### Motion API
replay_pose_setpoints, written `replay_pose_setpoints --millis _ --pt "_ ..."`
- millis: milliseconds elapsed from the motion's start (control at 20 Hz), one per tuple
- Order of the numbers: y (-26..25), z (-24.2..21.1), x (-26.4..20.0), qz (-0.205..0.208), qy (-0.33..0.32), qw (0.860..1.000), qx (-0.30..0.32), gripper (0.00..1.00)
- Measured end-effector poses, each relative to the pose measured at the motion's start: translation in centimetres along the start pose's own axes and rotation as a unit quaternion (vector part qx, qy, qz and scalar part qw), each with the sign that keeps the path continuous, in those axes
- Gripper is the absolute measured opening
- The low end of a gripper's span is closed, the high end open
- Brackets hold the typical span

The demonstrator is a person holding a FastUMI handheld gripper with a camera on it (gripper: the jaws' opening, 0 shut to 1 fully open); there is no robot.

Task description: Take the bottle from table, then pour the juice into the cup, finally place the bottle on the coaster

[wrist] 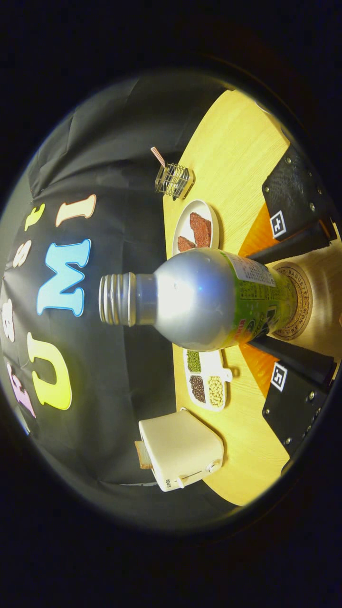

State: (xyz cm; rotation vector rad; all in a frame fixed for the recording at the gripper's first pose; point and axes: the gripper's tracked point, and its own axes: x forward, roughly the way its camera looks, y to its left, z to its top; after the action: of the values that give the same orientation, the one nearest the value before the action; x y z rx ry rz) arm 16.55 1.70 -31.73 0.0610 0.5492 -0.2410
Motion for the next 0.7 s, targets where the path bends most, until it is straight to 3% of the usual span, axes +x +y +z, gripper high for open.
replay_pose_setpoints --millis 100,200,700 --pt "0.1 0.1 -0.1 -0.003 0.0 1.0 -0.004 0.85" --pt "-0.2 -0.2 -0.4 -0.009 0.003 1.0 -0.006 0.99" --pt "0.8 5.1 -6.9 0.037 -0.055 0.998 0.002 0.99"
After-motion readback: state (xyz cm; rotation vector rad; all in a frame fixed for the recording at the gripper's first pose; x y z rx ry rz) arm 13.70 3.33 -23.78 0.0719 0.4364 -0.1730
